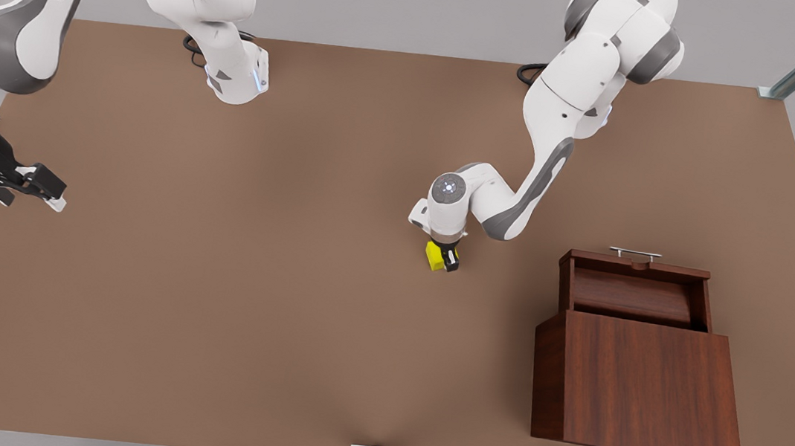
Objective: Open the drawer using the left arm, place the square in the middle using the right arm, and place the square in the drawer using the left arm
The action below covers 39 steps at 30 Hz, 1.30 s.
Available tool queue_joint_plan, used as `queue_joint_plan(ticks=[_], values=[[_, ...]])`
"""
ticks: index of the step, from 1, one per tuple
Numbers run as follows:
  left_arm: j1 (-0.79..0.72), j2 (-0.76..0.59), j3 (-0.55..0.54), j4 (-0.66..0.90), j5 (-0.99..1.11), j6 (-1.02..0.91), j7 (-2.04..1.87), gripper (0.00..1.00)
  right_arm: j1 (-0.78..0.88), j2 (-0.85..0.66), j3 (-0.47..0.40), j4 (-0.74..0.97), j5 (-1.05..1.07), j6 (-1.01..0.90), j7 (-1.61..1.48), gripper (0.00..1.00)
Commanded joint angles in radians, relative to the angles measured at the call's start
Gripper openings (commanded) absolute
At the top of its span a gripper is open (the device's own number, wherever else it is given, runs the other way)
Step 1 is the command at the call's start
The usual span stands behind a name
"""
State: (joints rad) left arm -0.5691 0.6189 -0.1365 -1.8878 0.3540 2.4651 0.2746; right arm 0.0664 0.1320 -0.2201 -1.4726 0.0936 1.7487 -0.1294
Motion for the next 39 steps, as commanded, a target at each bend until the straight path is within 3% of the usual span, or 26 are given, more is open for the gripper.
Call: queue_joint_plan(ticks=[1, 13, 20, 28, 35, 39], values=[[0.000, -0.001, 0.000, 0.001, 0.000, 0.000, 0.000, 0.75, -0.002, 0.000, 0.001, 0.000, 0.000, 0.000, 0.001, 1.00], [0.002, -0.008, 0.000, 0.039, -0.001, -0.014, -0.002, 0.71, -0.002, 0.001, 0.001, 0.006, 0.000, 0.000, 0.001, 1.00], [0.014, -0.206, 0.005, 0.095, -0.124, -0.301, 0.126, 0.71, 0.000, 0.001, 0.001, 0.006, 0.000, 0.000, 0.001, 1.00], [0.015, -0.370, 0.245, 0.116, -0.300, -0.517, 0.607, 0.72, 0.000, 0.003, 0.001, 0.006, 0.000, 0.002, -0.001, 1.00], [0.014, -0.386, 0.497, 0.104, -0.349, -0.551, 1.037, 0.72, 0.001, 0.003, 0.001, 0.006, 0.000, 0.002, 0.001, 1.00], [0.018, -0.361, 0.575, 0.102, -0.365, -0.546, 1.172, 0.73, 0.001, 0.003, 0.001, 0.006, 0.000, 0.002, -0.001, 1.00]])
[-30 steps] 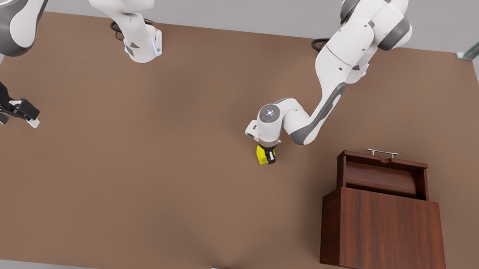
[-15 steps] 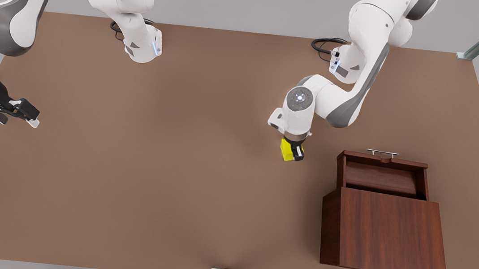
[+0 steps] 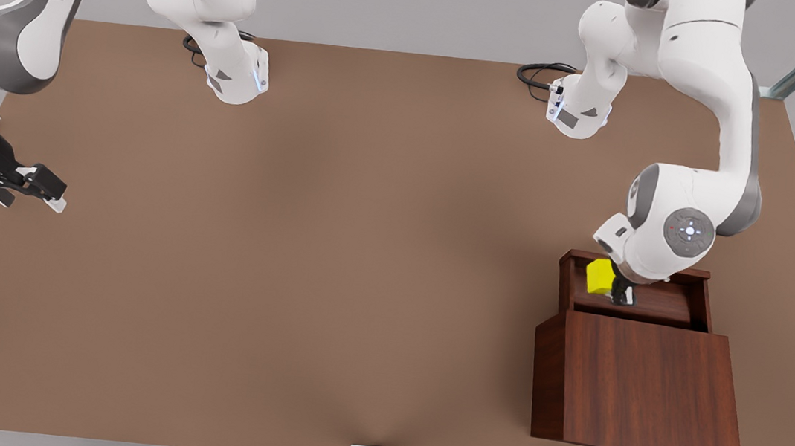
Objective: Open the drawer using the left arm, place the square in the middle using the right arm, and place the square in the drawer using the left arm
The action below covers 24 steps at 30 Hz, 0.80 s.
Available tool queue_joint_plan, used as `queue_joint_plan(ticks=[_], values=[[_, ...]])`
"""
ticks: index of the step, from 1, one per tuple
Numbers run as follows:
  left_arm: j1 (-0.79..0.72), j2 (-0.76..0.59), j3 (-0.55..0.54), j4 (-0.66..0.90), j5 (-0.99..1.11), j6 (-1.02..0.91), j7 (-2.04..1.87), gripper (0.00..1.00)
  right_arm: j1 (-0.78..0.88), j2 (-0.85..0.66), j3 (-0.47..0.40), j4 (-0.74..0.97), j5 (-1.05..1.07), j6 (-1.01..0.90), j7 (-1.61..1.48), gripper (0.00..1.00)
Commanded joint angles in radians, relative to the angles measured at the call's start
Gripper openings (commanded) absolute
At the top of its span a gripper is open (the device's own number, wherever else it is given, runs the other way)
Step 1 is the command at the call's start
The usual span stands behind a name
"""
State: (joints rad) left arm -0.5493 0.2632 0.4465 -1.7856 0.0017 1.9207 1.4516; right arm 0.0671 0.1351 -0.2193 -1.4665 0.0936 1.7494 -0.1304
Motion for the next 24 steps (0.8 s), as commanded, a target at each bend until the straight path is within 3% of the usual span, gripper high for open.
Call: queue_joint_plan(ticks=[1, 3, 5, 11, 14, 17, 18, 20, 21, 22, 24], values=[[-0.001, 0.004, 0.001, 0.000, -0.019, 0.000, 0.003, 0.73, 0.000, 0.000, 0.000, 0.000, 0.000, 0.001, 0.000, 1.00], [-0.001, 0.031, 0.040, 0.000, -0.040, 0.006, 0.056, 0.75, 0.000, 0.000, 0.000, 0.000, 0.000, 0.001, 0.000, 1.00], [0.005, 0.054, 0.044, 0.000, -0.042, 0.006, 0.056, 1.00, 0.000, 0.000, 0.000, 0.000, 0.000, 0.001, 0.000, 1.00], [0.006, 0.062, 0.057, 0.009, -0.095, -0.069, -0.023, 1.00, 0.000, 0.000, 0.000, 0.000, 0.000, 0.001, 0.000, 1.00], [0.005, 0.048, 0.107, 0.178, -0.112, -0.302, -0.641, 1.00, 0.000, 0.000, 0.000, 0.000, 0.000, 0.001, 0.000, 1.00], [0.008, 0.054, 0.103, 0.327, -0.105, -0.335, -1.160, 1.00, 0.000, 0.000, 0.000, 0.000, 0.000, 0.001, 0.000, 1.00], [0.069, 0.050, 0.043, 0.350, -0.108, -0.281, -1.251, 1.00, 0.000, 0.000, 0.000, 0.000, 0.000, 0.001, 0.000, 1.00], [0.337, 0.005, -0.305, 0.371, 0.078, -0.259, -1.353, 1.00, 0.000, 0.000, 0.000, 0.000, 0.000, 0.001, 0.000, 1.00], [0.426, -0.004, -0.419, 0.371, 0.100, -0.258, -1.455, 1.00, 0.000, 0.000, 0.000, 0.000, 0.000, 0.001, 0.000, 1.00], [0.479, -0.021, -0.485, 0.368, 0.123, -0.233, -1.464, 1.00, 0.002, 0.000, 0.000, 0.000, -0.006, -0.002, -0.003, 1.00], [0.488, -0.024, -0.497, 0.365, 0.135, -0.232, -1.465, 1.00, 0.003, 0.000, 0.001, 0.000, -0.020, -0.011, -0.006, 1.00]])
